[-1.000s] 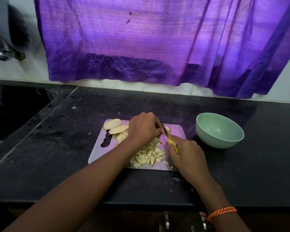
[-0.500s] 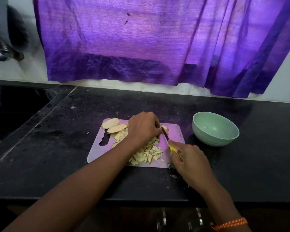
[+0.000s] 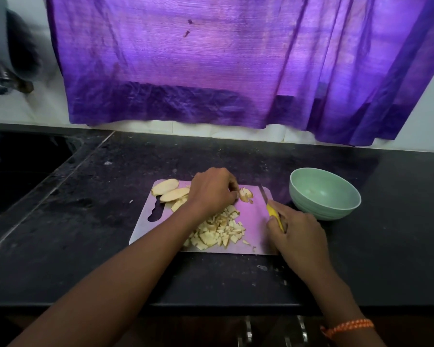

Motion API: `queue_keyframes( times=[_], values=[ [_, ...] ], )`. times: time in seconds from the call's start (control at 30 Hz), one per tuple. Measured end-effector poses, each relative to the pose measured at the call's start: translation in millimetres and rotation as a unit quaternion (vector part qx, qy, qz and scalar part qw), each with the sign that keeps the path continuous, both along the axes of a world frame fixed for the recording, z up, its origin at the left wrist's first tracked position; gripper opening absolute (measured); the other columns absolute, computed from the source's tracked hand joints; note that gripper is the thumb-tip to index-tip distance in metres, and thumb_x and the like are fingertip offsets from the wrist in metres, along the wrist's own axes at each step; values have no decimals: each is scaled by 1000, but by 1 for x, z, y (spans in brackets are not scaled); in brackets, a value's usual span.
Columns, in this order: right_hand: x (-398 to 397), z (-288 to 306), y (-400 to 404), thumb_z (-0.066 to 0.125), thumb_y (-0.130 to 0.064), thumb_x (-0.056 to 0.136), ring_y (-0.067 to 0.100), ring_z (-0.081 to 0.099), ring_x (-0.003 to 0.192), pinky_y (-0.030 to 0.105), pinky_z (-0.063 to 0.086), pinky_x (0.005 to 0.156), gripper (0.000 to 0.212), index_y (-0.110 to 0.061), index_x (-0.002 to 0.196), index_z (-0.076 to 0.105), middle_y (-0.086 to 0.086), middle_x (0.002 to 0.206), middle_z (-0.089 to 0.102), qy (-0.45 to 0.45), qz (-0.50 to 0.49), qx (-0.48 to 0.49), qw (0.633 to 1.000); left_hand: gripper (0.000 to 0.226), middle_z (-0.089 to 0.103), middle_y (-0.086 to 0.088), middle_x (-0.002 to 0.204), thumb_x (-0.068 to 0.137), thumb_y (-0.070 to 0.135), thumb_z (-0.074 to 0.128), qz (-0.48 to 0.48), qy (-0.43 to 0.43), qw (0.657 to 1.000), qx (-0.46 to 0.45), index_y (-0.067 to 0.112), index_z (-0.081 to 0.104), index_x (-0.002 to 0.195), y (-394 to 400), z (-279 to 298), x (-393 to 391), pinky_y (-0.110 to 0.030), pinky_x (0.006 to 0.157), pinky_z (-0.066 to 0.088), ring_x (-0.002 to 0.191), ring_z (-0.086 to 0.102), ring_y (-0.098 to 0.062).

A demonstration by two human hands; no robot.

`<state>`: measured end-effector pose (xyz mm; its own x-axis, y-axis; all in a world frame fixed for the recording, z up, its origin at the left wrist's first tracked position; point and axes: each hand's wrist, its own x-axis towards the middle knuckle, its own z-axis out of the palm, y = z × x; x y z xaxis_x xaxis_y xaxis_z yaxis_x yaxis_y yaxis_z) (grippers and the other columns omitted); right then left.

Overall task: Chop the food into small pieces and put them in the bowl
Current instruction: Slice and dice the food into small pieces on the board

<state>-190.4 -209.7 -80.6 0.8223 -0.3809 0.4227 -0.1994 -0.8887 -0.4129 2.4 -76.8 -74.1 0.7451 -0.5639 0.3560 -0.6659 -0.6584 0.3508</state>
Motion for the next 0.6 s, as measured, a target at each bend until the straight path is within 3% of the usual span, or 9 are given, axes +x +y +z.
queue_keyframes(
  times=[0.17, 0.3, 0.43, 0.6],
  values=[
    [15, -1, 1, 40, -49, 92, 29, 61, 75, 42, 54, 67, 47, -35, 132, 59, 4, 78, 67, 49, 26, -30, 998, 8, 79, 14, 102, 93, 38, 80, -26, -39, 999, 4, 31, 84, 93, -3, 0, -2, -40, 90, 54, 99, 68, -10],
    [13, -2, -2, 48, -44, 92, 30, 62, 75, 41, 55, 66, 38, -31, 124, 64, 4, 78, 68, 8, 5, -8, 1000, 9, 77, 11, 108, 95, 32, 77, -55, -44, 997, 18, 31, 83, 102, 0, 5, 0, -38, 86, 57, 101, 68, -14],
    [12, -2, 0, 57, -32, 93, 31, 61, 75, 39, 53, 65, 38, -38, 130, 64, 4, 75, 65, -4, -17, -9, 1000, 37, 71, 8, 132, 94, 19, 75, -125, -30, 990, 58, 32, 75, 128, -3, 8, 3, -44, 91, 58, 122, 61, -19],
    [11, -2, 1, 57, -32, 92, 31, 60, 72, 40, 53, 65, 38, -36, 130, 64, 4, 72, 64, -2, -13, 1, 1000, 34, 70, 13, 133, 99, 23, 70, -145, -69, 982, 98, 37, 77, 128, -5, 10, 7, -36, 83, 51, 121, 59, -18]
  ],
)
